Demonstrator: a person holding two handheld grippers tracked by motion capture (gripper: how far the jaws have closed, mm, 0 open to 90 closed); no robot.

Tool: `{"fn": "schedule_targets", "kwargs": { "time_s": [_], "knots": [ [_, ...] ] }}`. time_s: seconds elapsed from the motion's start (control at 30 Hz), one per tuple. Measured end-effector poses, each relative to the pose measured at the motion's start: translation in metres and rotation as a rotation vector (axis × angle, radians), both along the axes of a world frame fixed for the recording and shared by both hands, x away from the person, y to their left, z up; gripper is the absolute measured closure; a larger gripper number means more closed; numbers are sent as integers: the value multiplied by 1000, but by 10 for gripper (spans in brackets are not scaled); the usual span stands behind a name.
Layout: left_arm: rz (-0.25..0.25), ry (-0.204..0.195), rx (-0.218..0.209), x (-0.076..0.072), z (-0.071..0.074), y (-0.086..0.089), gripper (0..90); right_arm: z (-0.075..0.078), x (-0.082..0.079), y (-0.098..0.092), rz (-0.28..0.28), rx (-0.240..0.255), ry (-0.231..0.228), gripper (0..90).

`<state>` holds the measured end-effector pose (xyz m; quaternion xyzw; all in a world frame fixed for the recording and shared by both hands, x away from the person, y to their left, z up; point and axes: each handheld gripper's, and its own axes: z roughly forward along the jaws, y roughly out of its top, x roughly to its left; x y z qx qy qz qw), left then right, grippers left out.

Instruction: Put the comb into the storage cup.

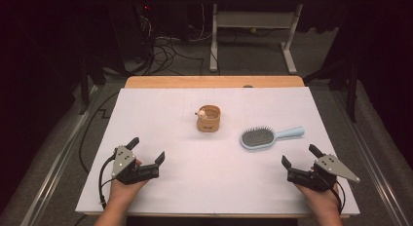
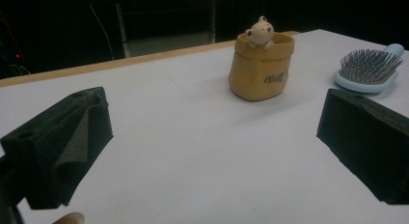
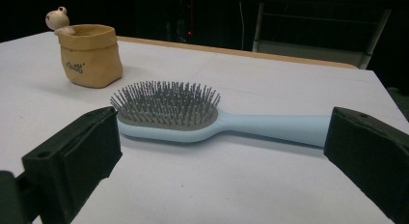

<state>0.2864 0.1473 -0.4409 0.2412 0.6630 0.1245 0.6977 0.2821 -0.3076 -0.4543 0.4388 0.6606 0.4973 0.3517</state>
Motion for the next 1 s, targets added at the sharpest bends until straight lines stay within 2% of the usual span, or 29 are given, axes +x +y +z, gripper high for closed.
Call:
{"fn": "schedule_targets", "kwargs": {
  "time_s": [0.4, 0.47, 0.5, 0.57, 0.63, 0.7, 1.0],
  "knots": [
    [-19, -3, -5, -1, 0, -1, 1, 0, 0, 0, -4, 0, 0, 2],
    [-2, -8, -12, -1, -1, -2, 1, 0, 0, 0, -4, 0, 0, 2],
    [-10, -8, -2, -1, -1, -2, 1, 0, 0, 1, -4, 1, 2, 2],
    [-12, 2, 6, 0, -2, -1, 1, 0, 0, 1, -3, -2, 2, 2],
    [-15, 12, -5, 0, -1, -1, 1, 0, -1, 2, -2, -1, 3, 2],
    [-12, -2, 0, 0, -1, -1, 1, 1, -1, 2, -3, -4, 2, 3],
    [-14, -2, -16, -1, -1, -1, 1, 2, -2, 3, 4, -25, 3, 65]
  ]
}}
